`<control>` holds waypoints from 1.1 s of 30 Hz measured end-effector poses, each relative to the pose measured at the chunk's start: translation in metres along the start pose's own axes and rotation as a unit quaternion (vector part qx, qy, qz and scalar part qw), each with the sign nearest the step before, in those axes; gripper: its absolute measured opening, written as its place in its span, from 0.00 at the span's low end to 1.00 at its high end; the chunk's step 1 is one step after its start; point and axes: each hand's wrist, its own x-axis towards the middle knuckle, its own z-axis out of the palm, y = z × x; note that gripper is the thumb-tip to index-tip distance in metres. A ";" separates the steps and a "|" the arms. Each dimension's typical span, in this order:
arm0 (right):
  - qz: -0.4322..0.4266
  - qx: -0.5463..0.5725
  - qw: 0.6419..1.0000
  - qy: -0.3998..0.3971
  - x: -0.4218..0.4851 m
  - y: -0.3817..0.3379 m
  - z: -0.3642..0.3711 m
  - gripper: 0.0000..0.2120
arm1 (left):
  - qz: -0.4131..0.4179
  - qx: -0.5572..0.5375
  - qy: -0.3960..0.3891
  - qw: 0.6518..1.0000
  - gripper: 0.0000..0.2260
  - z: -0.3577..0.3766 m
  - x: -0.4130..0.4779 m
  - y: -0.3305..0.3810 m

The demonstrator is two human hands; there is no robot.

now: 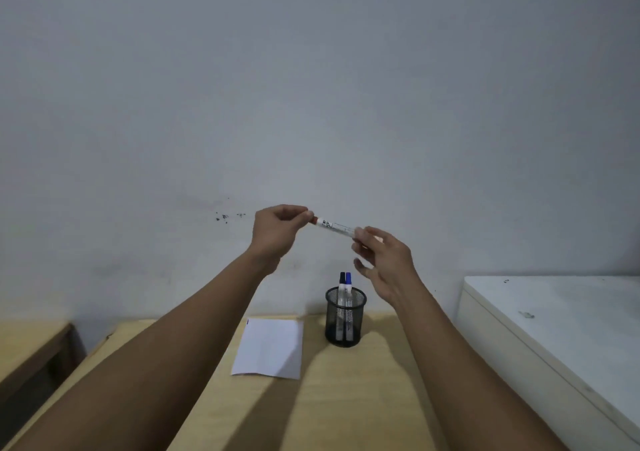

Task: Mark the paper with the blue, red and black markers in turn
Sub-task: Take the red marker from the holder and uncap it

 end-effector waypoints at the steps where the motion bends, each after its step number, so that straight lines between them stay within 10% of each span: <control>1: 0.006 0.065 0.998 -0.002 -0.003 -0.004 0.006 0.09 | 0.010 0.025 -0.025 0.999 0.05 -0.010 -0.007 0.002; 13: 0.031 -0.041 0.990 -0.132 -0.046 0.021 0.081 0.03 | 0.167 0.303 -0.053 0.937 0.07 -0.088 -0.061 0.005; 26: 0.013 -0.070 0.987 -0.141 -0.035 0.072 0.084 0.04 | -0.001 0.244 -0.132 0.961 0.11 -0.129 -0.052 -0.044; 33: -0.036 -0.234 0.968 -0.080 -0.016 0.123 0.074 0.14 | 0.007 0.390 -0.165 0.906 0.03 -0.136 -0.058 -0.122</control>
